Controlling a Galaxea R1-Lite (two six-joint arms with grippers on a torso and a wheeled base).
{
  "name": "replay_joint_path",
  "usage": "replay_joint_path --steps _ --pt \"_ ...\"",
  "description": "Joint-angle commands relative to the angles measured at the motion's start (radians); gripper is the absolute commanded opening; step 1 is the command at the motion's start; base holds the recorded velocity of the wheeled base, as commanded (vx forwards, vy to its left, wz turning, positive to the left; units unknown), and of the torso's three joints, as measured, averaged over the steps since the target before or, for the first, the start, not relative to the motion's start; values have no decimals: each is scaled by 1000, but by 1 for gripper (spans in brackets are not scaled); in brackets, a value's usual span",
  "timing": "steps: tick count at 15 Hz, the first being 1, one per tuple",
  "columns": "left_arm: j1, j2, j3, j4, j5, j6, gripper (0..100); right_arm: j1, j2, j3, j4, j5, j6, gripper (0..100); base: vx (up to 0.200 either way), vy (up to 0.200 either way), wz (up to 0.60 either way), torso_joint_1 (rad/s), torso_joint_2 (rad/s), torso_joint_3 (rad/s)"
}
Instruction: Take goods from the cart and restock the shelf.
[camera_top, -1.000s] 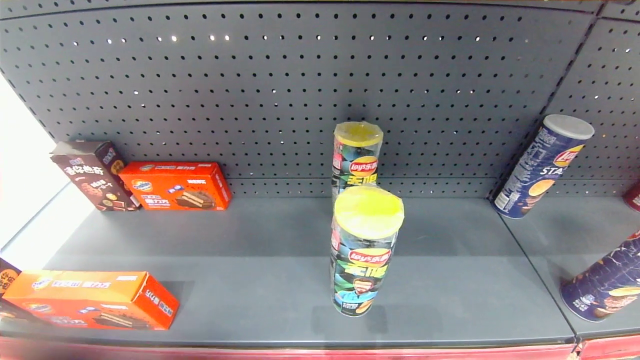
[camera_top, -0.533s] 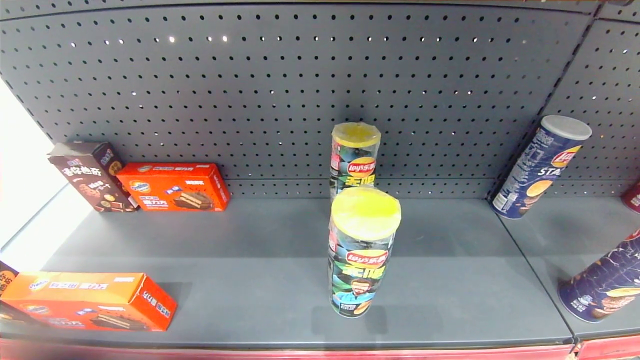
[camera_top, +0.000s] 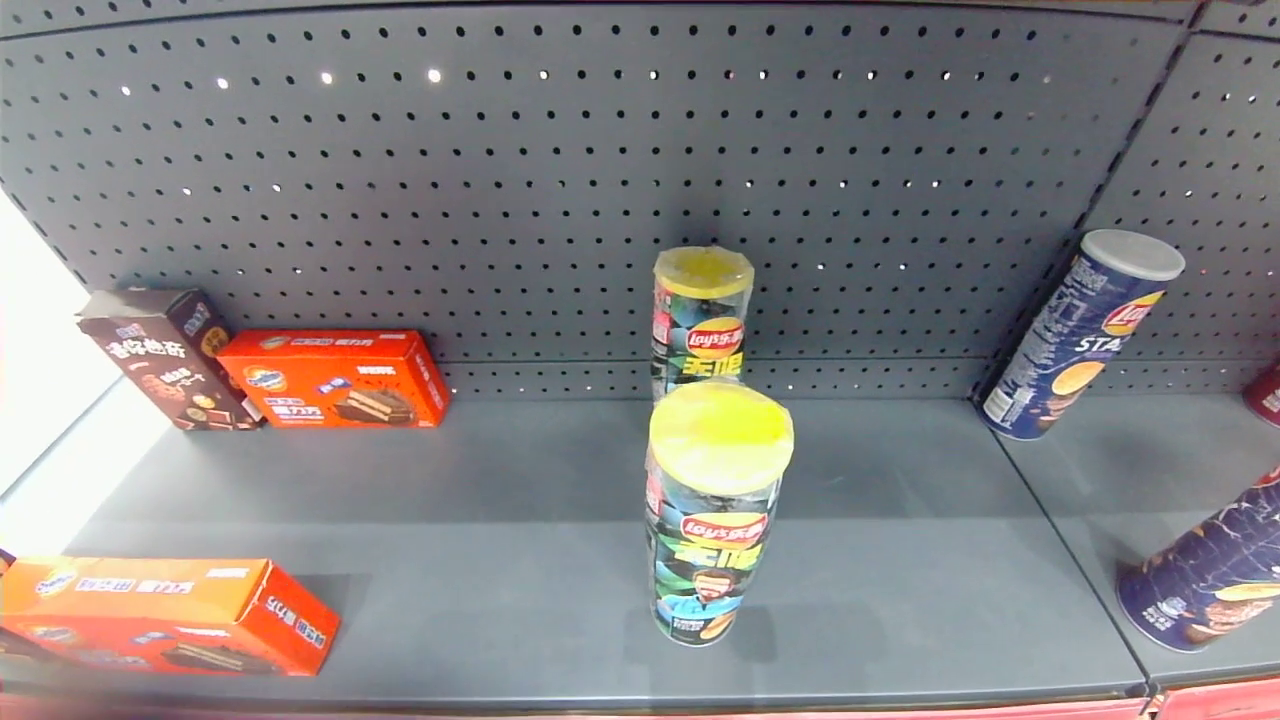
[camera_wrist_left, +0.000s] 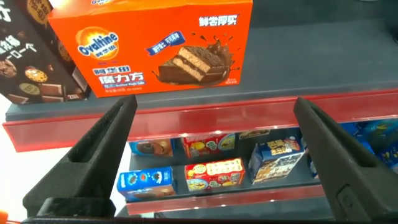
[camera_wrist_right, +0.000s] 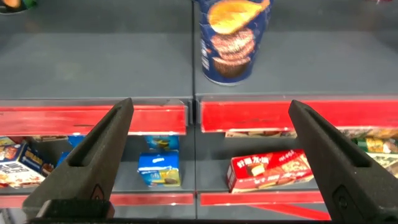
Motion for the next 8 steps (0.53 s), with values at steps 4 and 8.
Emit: replay_joint_path --steps 4,8 --pt "0 0 0 1 1 -1 100 0 0 0 -2 1 0 100 0 0 0 0 0 0" --pt "-2 0 0 1 5 -2 100 0 0 0 -2 1 0 100 0 0 0 0 0 0"
